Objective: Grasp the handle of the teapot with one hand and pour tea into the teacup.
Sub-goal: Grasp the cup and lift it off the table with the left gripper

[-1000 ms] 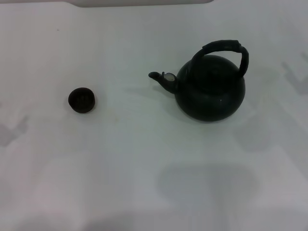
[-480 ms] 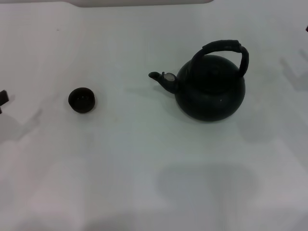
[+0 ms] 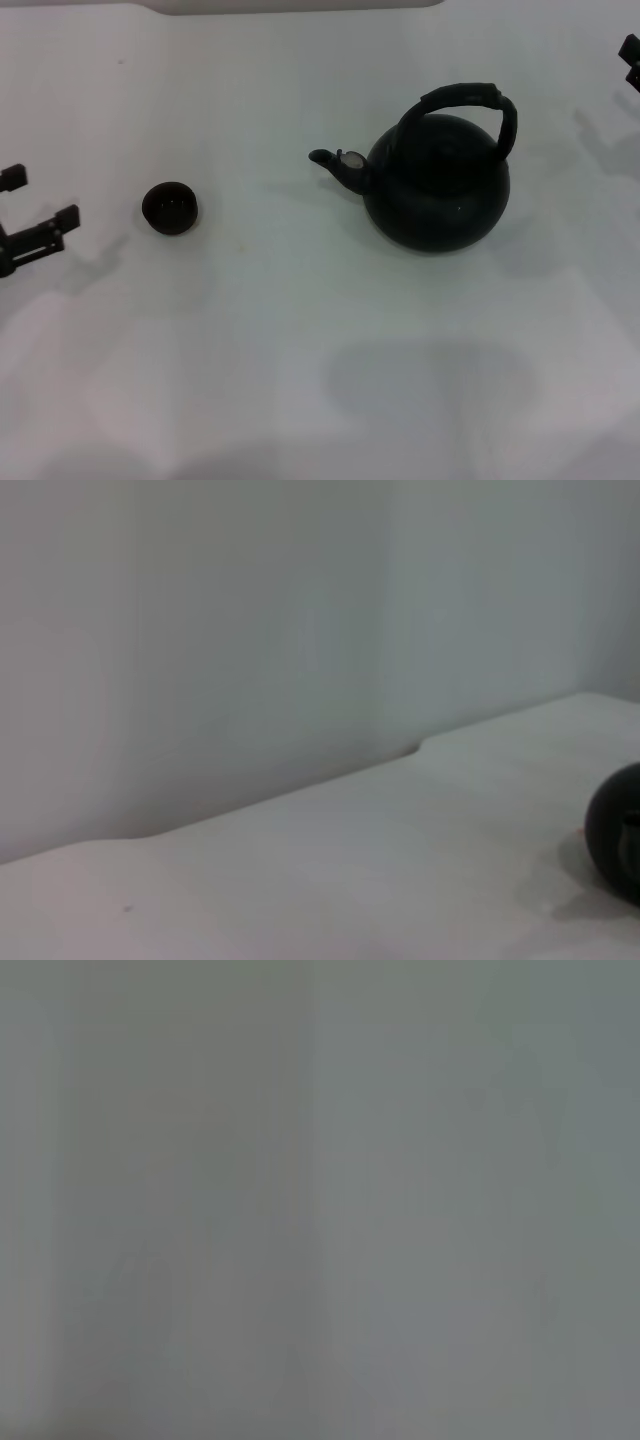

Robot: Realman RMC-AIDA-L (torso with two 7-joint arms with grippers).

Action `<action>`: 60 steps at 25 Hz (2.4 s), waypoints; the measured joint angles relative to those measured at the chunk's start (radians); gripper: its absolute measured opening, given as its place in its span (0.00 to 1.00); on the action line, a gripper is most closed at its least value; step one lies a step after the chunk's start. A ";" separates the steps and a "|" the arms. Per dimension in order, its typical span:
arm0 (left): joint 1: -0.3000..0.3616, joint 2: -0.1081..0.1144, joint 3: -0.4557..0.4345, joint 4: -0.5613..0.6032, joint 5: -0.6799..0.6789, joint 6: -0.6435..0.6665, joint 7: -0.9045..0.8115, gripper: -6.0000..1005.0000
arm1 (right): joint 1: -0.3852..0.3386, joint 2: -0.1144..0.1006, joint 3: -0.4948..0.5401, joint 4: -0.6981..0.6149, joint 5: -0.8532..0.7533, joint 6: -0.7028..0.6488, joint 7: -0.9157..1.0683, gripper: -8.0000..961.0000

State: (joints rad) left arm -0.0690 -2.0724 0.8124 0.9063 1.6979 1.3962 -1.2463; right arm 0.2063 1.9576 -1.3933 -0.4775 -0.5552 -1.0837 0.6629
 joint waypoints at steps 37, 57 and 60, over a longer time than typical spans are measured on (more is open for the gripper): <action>-0.258 0.004 0.066 -0.287 0.114 -0.166 0.018 0.87 | 0.044 -0.002 0.014 0.037 0.000 -0.021 -0.025 0.68; -0.288 0.003 0.070 -0.317 0.151 -0.221 -0.055 0.87 | 0.034 -0.003 0.016 0.026 0.006 -0.062 -0.025 0.68; -0.294 0.004 0.086 -0.317 0.152 -0.226 -0.073 0.87 | 0.030 -0.003 0.018 0.026 0.007 -0.073 -0.024 0.68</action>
State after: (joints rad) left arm -0.3634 -2.0686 0.8983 0.5889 1.8498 1.1698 -1.3191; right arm 0.2362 1.9542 -1.3756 -0.4511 -0.5479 -1.1564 0.6389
